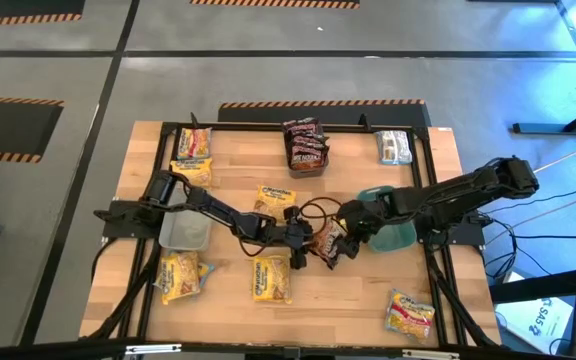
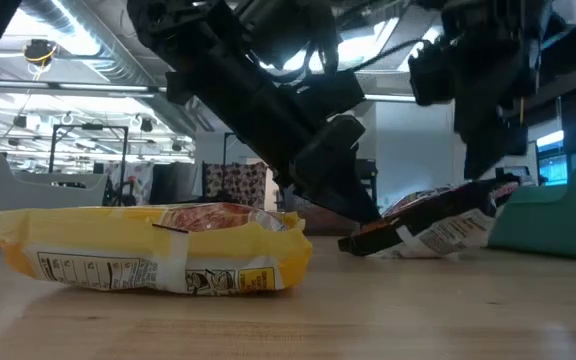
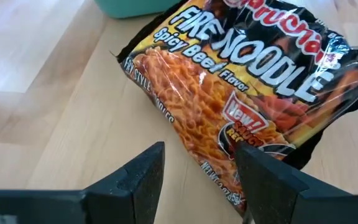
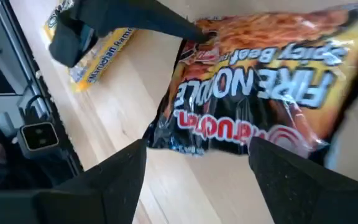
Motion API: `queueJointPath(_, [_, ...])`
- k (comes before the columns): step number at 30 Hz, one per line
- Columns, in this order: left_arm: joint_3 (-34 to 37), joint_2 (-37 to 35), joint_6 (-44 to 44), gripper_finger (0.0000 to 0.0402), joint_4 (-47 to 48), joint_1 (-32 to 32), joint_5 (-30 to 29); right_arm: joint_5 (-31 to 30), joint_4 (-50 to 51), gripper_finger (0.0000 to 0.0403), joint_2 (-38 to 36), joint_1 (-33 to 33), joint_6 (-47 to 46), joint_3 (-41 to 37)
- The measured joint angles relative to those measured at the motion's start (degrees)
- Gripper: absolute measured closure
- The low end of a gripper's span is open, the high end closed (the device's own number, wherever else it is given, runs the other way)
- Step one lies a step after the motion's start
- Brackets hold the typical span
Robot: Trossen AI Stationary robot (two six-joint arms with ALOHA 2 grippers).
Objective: Sort Maruchan noodles
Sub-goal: Put the black noodle pack into the black bin
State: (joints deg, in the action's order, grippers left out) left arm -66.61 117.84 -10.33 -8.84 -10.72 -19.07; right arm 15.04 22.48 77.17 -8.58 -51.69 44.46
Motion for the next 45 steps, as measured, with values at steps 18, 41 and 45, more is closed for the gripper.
queueJointPath(18, [0.2, -2.9, 9.3, 0.0209, 0.5, -0.2, 2.3, -11.8, 4.2, 0.0134, 1.5, -14.5, 3.1, 1.7])
queueJointPath(41, [0.1, -8.1, 3.0, 0.0209, 6.7, -7.0, 0.6, -29.1, 12.3, 0.0134, 5.4, -12.4, 12.5, 8.4])
queueJointPath(45, [0.1, -7.7, 3.0, 0.0209, 5.8, -6.7, 0.2, -31.0, 11.1, 0.0134, 5.2, -11.0, 2.9, 7.7])
